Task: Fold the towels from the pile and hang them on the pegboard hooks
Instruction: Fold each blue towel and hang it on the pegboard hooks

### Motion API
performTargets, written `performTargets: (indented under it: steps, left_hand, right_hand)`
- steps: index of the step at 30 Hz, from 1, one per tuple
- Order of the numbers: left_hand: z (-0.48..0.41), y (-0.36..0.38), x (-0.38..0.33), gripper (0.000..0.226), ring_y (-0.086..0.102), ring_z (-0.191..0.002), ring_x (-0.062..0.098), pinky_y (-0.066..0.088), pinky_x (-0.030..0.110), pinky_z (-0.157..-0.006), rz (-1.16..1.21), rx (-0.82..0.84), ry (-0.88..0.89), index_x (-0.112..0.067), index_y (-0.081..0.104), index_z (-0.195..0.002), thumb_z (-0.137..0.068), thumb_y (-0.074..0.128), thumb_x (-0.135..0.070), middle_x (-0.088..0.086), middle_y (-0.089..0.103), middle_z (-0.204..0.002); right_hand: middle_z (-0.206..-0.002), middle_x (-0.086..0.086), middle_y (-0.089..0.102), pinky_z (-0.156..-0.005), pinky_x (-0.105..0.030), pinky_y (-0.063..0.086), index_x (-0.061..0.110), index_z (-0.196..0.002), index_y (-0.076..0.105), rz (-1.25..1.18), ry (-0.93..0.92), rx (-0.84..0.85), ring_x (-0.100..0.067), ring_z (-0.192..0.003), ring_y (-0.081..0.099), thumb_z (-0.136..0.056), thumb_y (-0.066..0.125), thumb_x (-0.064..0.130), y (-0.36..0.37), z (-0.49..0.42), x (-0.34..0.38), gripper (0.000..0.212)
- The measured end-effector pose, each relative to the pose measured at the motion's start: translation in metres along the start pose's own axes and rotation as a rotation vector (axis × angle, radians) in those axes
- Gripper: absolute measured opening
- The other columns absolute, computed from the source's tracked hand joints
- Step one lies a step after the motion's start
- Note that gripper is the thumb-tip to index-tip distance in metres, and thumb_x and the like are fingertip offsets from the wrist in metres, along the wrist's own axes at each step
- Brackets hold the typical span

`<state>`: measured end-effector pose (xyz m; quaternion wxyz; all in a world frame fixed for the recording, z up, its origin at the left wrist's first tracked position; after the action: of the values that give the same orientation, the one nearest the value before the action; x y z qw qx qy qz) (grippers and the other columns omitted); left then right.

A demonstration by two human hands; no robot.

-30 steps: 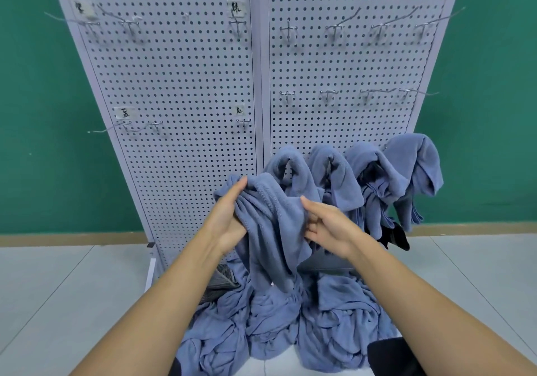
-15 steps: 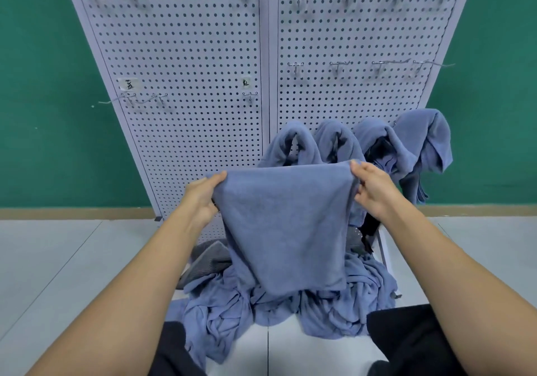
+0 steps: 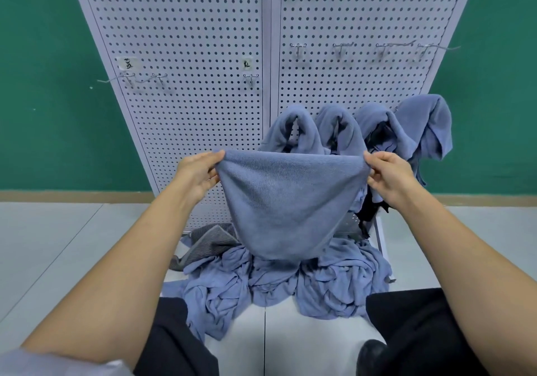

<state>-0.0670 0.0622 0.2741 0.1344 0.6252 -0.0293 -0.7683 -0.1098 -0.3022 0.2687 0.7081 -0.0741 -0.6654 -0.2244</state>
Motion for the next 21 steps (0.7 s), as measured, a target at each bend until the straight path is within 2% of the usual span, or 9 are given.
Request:
performTargets:
  steps: [3,6,8,11,13,15,18,21]
  left_hand:
    - [-0.001,-0.005,-0.001,0.018,0.056,-0.062,0.009,0.052,0.022,-0.064,0.004,0.003,0.025,-0.013,0.055,-0.076,-0.085,0.067,-0.003,0.002,0.061,-0.074]
    - [-0.001,-0.009,-0.002,0.012,0.060,-0.067,0.012,0.053,0.023,-0.065,-0.031,0.021,0.039,-0.013,0.062,-0.083,-0.084,0.068,-0.002,0.002,0.066,-0.078]
    - [0.001,-0.011,-0.002,0.011,0.062,-0.069,0.012,0.055,0.022,-0.065,-0.083,0.046,0.049,-0.014,0.067,-0.085,-0.083,0.069,-0.003,0.001,0.069,-0.077]
    - [0.005,-0.011,-0.004,0.015,0.061,-0.077,0.013,0.053,0.024,-0.075,-0.190,0.087,0.066,-0.014,0.070,-0.087,-0.082,0.069,-0.001,0.002,0.068,-0.084]
    - [0.008,-0.013,-0.004,0.021,0.061,-0.081,0.014,0.052,0.023,-0.073,-0.298,0.091,0.085,-0.013,0.071,-0.090,-0.079,0.070,0.004,0.003,0.068,-0.091]
    - [0.008,-0.016,-0.003,0.026,0.061,-0.088,0.017,0.052,0.022,-0.068,-0.397,0.064,0.120,-0.011,0.071,-0.092,-0.077,0.069,0.010,0.006,0.067,-0.095]
    - [0.011,-0.021,-0.004,0.029,0.062,-0.092,0.022,0.052,0.023,-0.071,-0.580,0.044,0.233,-0.009,0.071,-0.094,-0.077,0.067,0.013,0.006,0.068,-0.092]
    - [0.014,-0.024,-0.008,0.025,0.060,-0.083,0.020,0.050,0.030,-0.078,-0.838,0.005,0.368,-0.004,0.072,-0.101,-0.081,0.067,0.008,0.007,0.067,-0.090]
  right_hand:
    - [-0.074,0.001,0.053,-0.065,-0.022,0.046,0.017,-0.085,0.062,0.065,-0.038,-0.003,-0.008,-0.062,0.045,-0.091,0.064,0.013,-0.002,0.003,0.002,0.008]
    - [-0.077,0.003,0.055,-0.070,-0.021,0.047,0.016,-0.093,0.066,0.107,-0.056,-0.002,-0.007,-0.066,0.046,-0.092,0.062,0.013,-0.001,0.003,0.004,0.005]
    - [-0.083,0.004,0.060,-0.073,-0.021,0.047,0.016,-0.101,0.067,0.150,-0.069,0.005,-0.007,-0.072,0.050,-0.090,0.065,0.014,0.000,0.004,0.005,0.011]
    - [-0.089,0.004,0.062,-0.070,-0.019,0.046,0.014,-0.107,0.066,0.240,-0.107,0.107,-0.008,-0.076,0.054,-0.085,0.068,0.005,0.008,0.006,0.007,0.024]
    - [-0.092,0.002,0.061,-0.065,-0.015,0.048,0.013,-0.109,0.066,0.394,-0.147,0.210,-0.009,-0.074,0.055,-0.081,0.069,-0.004,0.015,0.010,0.007,0.032]
    - [-0.101,-0.003,0.063,-0.073,-0.016,0.049,0.011,-0.109,0.068,0.609,-0.205,0.256,-0.012,-0.086,0.057,-0.081,0.068,-0.008,0.019,0.011,0.006,0.034]
    - [-0.099,-0.006,0.065,-0.083,-0.024,0.045,0.006,-0.107,0.071,0.909,-0.313,0.218,-0.016,-0.094,0.056,-0.087,0.062,-0.006,0.021,0.011,0.006,0.025]
    - [-0.092,-0.013,0.069,-0.076,-0.024,0.040,0.003,-0.102,0.073,1.074,-0.423,0.171,-0.017,-0.083,0.054,-0.088,0.063,0.000,0.022,0.009,0.008,0.017]
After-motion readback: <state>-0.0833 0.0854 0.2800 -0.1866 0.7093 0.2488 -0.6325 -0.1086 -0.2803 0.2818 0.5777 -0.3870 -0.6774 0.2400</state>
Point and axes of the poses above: each hand's wrist, its own z-axis away from the middle knuckle, its own y-axis out of the palm, x = y × z, the point moved 5 cm from there along -z, towards the middle knuckle
